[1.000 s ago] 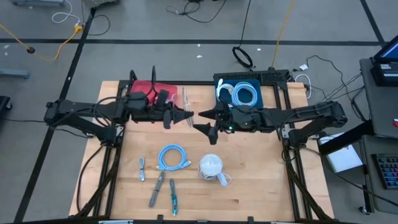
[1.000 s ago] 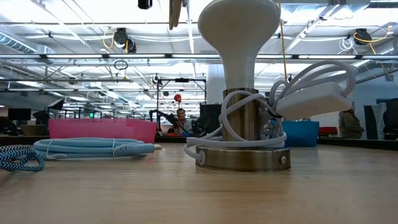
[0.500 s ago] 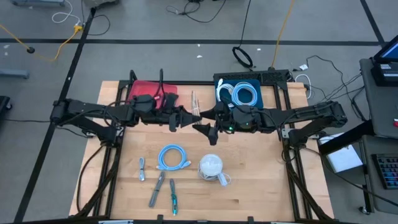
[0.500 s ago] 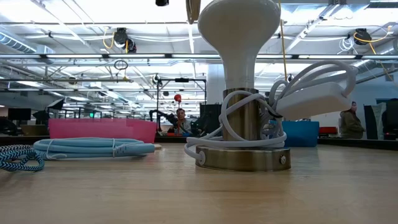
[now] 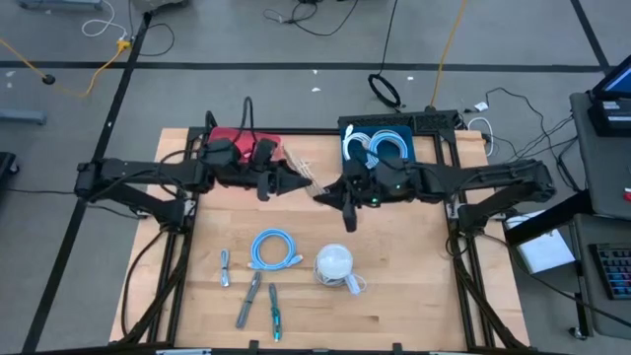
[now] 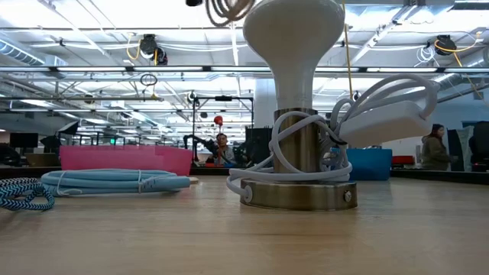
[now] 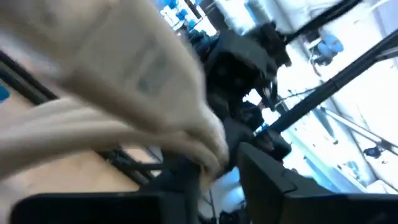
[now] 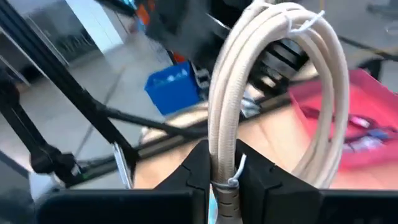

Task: Pick & Place USB Port
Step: Put the light brown USB cable into the blue bin

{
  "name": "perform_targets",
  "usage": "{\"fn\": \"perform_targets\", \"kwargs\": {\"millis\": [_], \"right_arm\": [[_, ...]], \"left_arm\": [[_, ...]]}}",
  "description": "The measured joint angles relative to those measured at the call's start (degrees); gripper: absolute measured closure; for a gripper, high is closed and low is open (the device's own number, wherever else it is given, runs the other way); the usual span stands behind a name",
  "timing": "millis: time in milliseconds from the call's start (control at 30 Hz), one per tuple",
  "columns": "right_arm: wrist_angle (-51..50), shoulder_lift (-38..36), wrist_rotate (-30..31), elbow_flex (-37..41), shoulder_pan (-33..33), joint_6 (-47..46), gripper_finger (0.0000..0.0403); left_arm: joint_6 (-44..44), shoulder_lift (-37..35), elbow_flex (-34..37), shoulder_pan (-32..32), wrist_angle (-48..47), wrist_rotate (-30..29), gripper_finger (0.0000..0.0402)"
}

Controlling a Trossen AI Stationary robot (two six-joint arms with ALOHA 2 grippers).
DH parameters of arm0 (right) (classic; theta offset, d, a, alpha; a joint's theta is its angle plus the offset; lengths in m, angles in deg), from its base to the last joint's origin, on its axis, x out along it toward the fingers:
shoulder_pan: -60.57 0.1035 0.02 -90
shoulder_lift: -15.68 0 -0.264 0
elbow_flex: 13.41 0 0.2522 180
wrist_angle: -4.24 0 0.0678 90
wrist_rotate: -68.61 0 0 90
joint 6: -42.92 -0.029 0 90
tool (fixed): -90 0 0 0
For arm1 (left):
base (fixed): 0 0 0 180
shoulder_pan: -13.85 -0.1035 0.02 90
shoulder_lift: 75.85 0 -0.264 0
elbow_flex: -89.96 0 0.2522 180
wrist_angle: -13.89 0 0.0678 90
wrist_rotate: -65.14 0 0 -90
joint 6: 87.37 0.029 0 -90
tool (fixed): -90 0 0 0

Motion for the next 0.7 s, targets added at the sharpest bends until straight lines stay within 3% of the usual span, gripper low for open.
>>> {"fn": "perform_targets", "kwargs": {"millis": [167, 233, 333, 500, 700], "right_arm": [[-16.89, -2.82, 4.76, 0.79, -4.21, 2.00, 0.0370], [-17.26, -2.38, 5.52, 0.87, -6.35, 2.10, 0.0370], [-21.91, -3.44, 6.60, 0.36, -8.52, 5.11, 0.0370], [-31.75, -1.51, 17.30, 0.56, -11.97, 15.10, 0.0370], [-35.43, 2.26, 20.91, 2.59, -15.67, 30.25, 0.0370]], "left_arm": [[1.77, -5.91, -0.53, 1.67, -6.98, 2.18, 0.0261], [3.30, -7.07, -0.53, 2.96, -7.87, -0.73, 0.0261], [4.37, -7.96, -0.19, 3.98, -9.55, -4.96, 0.0273], [5.96, -10.35, -0.40, 5.29, -11.55, -6.55, 0.0302], [6.54, -9.58, -0.15, 7.38, -14.42, -8.94, 0.0329]]}}
